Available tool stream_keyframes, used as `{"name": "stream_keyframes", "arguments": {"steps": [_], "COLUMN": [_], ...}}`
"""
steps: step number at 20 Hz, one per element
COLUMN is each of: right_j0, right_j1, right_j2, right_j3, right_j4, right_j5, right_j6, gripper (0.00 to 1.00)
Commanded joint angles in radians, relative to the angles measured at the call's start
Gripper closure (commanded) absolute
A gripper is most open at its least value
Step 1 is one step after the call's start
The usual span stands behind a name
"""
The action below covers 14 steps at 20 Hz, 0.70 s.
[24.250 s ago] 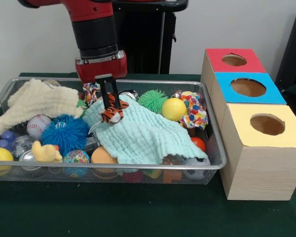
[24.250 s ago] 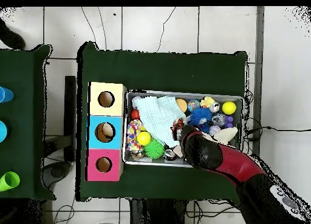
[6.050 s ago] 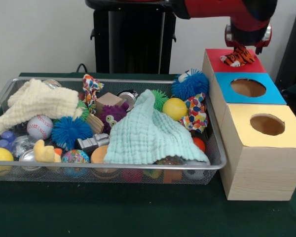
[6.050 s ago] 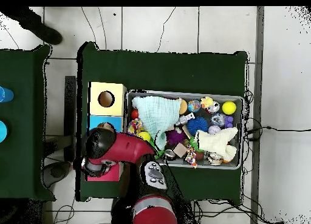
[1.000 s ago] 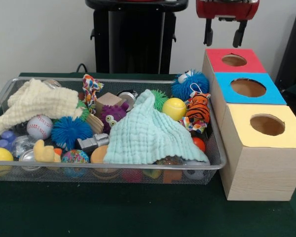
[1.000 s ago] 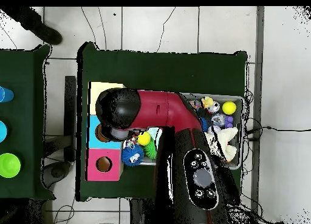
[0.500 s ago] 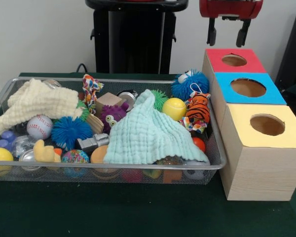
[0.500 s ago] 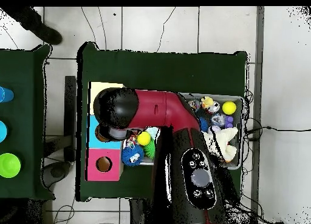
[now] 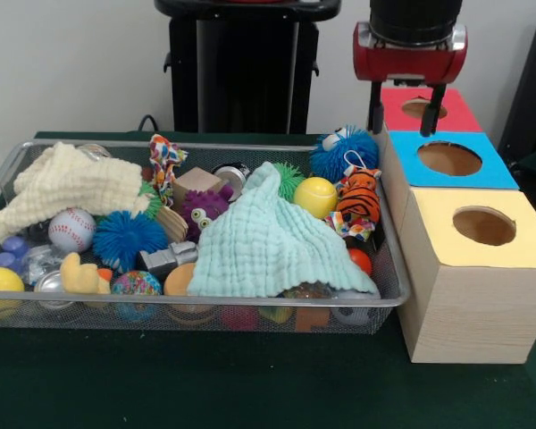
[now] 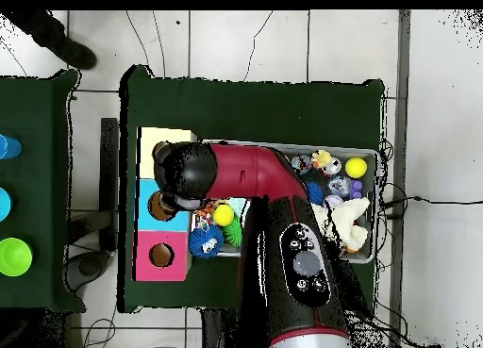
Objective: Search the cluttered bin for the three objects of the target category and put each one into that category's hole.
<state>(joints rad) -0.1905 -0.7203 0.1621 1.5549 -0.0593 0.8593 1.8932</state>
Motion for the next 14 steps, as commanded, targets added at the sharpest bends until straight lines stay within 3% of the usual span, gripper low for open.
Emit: {"name": "stream_keyframes", "arguments": {"steps": [1, 5, 10, 14], "right_j0": [-0.021, -0.019, -0.071, -0.049], "right_j1": [0.081, 0.116, 0.211, 0.275], "right_j2": [0.003, -0.001, 0.047, 0.017], "right_j3": [0.138, 0.166, 0.225, 0.233], "right_j4": [-0.021, -0.013, -0.006, -0.032], "right_j5": [-0.167, -0.256, -0.469, -0.602], "right_j6": [0.110, 0.133, 0.136, 0.167], "gripper": [0.00, 0.00, 0.00, 0.00]}}
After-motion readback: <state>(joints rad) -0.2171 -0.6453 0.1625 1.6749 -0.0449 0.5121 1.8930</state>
